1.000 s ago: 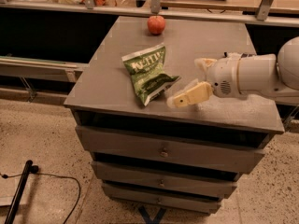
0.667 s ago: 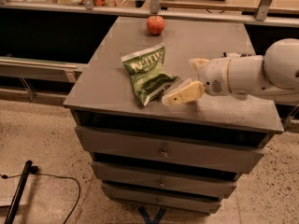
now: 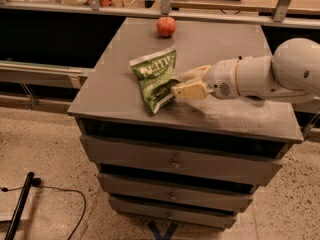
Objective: Move green jalapeno chip bag near apple
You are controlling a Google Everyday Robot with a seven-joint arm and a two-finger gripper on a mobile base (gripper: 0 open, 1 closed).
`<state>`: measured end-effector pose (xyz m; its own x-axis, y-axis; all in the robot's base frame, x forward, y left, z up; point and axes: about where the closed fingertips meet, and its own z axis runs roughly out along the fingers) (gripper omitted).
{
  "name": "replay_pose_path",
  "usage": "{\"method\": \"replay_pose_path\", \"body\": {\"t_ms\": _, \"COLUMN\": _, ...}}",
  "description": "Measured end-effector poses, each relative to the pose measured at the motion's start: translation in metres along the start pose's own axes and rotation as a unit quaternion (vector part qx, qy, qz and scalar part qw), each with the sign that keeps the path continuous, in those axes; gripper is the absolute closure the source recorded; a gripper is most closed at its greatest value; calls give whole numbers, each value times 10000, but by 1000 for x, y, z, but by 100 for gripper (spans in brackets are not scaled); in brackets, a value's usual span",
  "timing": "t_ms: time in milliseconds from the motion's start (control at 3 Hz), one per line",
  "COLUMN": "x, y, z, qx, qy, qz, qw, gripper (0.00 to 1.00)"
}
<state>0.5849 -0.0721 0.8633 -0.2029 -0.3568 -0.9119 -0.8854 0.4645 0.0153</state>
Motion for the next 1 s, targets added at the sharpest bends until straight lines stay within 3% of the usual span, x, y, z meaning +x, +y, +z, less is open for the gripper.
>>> {"method": "replay_pose_path", "body": {"t_ms": 333, "x": 0, "y": -1, "z": 0, "qx": -11, "qy": 65, "qz": 52, "qw": 10000, "gripper": 78}}
{"method": "replay_pose_path", "body": {"t_ms": 667, "x": -7, "y": -22, "z": -30, "qx": 882, "qy": -48, "qz": 385, "qw": 9953, "gripper": 100}}
{"method": "replay_pose_path", "body": {"t_ms": 1000, "x": -11, "y": -45, "z": -63, "qx": 1870, "qy": -88, "qz": 448, "qw": 9813, "gripper": 100}}
